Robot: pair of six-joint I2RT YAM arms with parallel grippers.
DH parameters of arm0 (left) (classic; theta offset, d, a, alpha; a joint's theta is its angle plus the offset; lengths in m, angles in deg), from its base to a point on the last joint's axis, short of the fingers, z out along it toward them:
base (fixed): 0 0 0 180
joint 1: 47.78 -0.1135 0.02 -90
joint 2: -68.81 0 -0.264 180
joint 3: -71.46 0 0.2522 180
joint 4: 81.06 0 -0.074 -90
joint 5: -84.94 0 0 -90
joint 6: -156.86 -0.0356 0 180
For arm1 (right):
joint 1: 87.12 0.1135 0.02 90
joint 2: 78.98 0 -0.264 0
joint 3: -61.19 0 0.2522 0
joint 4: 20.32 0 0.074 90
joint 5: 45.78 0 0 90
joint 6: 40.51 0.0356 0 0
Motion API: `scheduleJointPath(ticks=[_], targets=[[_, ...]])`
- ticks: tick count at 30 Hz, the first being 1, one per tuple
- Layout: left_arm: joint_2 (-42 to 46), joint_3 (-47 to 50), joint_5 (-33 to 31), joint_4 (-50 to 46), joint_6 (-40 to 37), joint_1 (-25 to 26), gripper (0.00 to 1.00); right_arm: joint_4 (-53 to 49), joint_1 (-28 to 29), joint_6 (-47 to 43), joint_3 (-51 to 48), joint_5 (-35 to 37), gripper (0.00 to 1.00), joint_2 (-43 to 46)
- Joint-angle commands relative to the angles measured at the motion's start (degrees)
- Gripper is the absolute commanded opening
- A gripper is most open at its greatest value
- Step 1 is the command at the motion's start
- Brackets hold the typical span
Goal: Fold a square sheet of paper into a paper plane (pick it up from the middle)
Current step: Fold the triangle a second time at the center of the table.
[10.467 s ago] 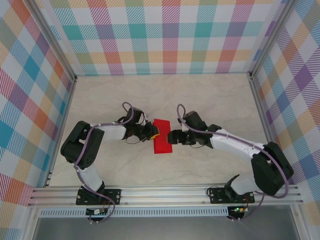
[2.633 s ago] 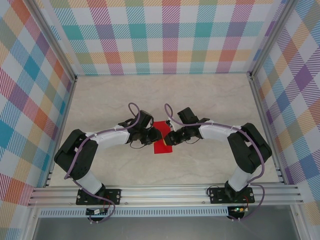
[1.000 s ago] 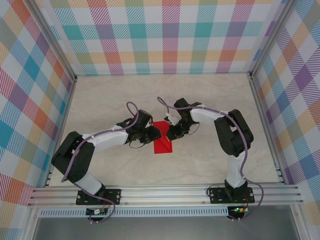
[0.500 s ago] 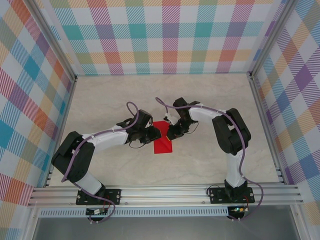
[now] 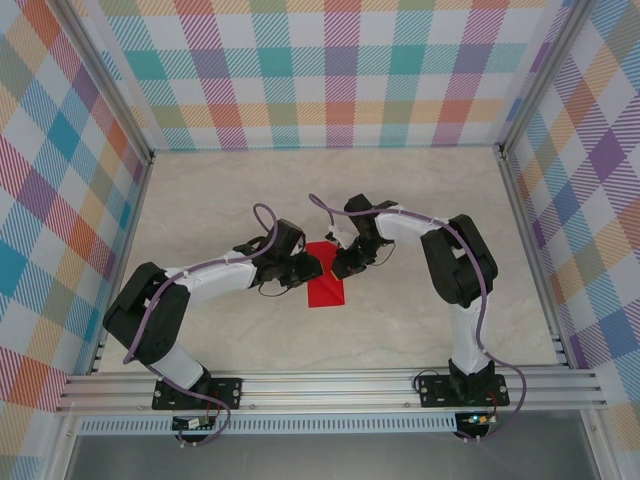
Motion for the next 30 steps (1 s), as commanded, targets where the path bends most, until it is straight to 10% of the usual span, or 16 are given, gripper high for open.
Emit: scheduleJointPath(ticks=[1, 30], targets=[[-0.65, 0.77, 1.12, 0.49, 0.41, 0.67, 0.26, -1.13, -0.26, -1.61, 2.08, -1.10, 0.14, -1.21], [-3.97, 3.10, 3.88, 9.50, 5.64, 2.24, 0.20, -1.26, -0.16, -2.27, 3.40, 0.36, 0.13, -3.39]])
